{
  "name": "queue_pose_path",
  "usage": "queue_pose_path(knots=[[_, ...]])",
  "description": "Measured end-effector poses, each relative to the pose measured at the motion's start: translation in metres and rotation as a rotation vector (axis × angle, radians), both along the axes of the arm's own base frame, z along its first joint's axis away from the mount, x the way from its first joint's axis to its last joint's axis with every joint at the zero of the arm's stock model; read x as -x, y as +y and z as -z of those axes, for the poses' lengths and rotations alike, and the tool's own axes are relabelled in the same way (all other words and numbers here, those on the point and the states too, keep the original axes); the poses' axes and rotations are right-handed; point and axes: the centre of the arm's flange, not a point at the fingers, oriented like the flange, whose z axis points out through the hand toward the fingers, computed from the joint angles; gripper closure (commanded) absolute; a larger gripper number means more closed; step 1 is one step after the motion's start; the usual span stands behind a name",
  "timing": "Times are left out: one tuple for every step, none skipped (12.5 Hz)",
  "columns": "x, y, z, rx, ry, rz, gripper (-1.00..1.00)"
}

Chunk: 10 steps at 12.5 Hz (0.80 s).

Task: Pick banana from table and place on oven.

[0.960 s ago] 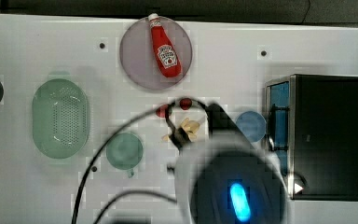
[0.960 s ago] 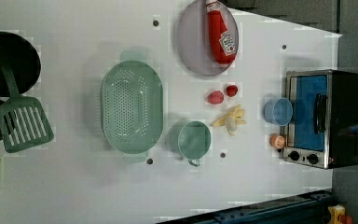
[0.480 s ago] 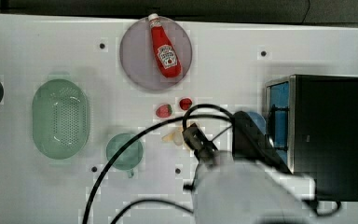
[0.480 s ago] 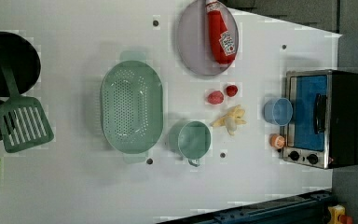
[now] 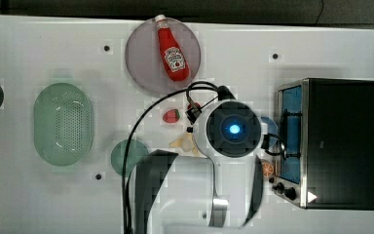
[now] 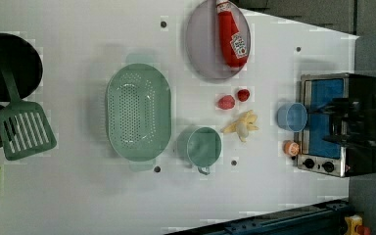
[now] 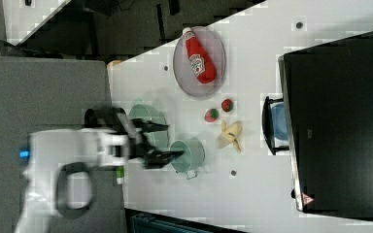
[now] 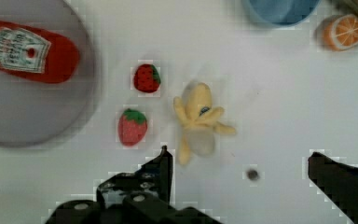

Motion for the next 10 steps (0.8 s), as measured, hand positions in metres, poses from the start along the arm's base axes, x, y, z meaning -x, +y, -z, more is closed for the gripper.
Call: queue_pose_path(knots=[[0.005,0.001,0.03,0.007,0.006,-0.006,-1.0],[0.009,0.003,0.054,0.016,0.023,-0.018,-1.0],[0.009,0.007,0.073,0.023,0.034,-0.03,-1.0],[0.006,0.01,0.087,0.028,0.037,-0.042,-1.0],[0.002,0.015,0.098,0.023,0.024,-0.046,-1.0],[-0.004,0.019,0.11,0.024,0.029,-0.056,-1.0],[-0.007,0.021,0.125,0.027,0.039,-0.066,-1.0],[-0.009,0.025,0.141,0.035,0.043,-0.087,-1.0],[-0.006,0.031,0.157,0.03,0.054,-0.096,-1.0],[-0.007,0.034,0.171,0.026,0.05,-0.096,-1.0]])
